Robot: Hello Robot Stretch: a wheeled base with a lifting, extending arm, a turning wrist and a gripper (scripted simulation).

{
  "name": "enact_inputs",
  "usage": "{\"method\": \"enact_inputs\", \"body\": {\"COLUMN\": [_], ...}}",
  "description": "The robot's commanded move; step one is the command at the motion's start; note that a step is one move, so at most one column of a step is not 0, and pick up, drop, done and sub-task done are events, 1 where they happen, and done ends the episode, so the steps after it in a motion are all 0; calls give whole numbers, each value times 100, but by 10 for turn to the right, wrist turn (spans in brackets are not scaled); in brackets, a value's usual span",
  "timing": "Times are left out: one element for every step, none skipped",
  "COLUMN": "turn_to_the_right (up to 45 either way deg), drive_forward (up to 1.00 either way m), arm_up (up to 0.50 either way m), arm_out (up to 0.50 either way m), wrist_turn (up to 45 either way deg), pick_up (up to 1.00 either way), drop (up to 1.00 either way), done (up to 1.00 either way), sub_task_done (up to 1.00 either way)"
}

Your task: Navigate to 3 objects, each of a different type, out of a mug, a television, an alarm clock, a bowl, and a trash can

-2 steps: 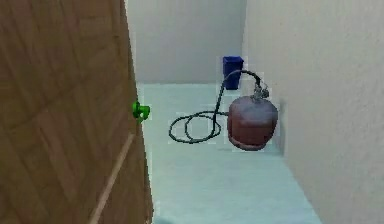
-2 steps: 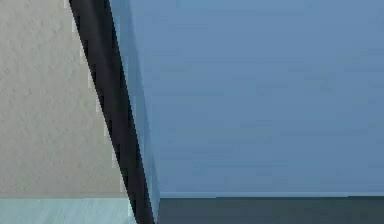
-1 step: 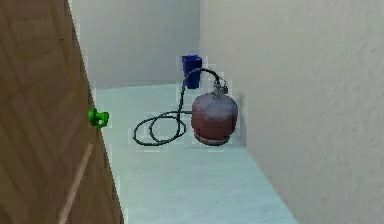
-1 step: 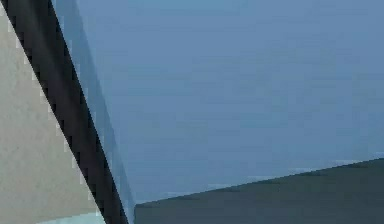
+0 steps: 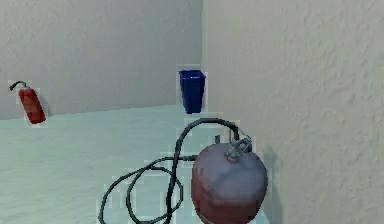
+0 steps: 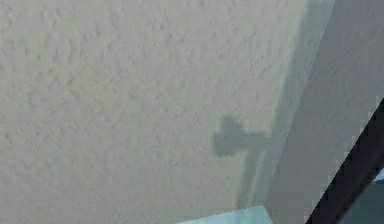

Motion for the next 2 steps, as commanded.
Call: {"method": "enact_inputs", "body": {"turn_to_the_right": [60,0], "drive_forward": [0,25], "arm_up": [0,0], "arm_out": [0,0], "wrist_turn": [0,0], "pick_up": [0,0], "drop": [0,0], "done": [0,0], "sub_task_done": [0,0]}}
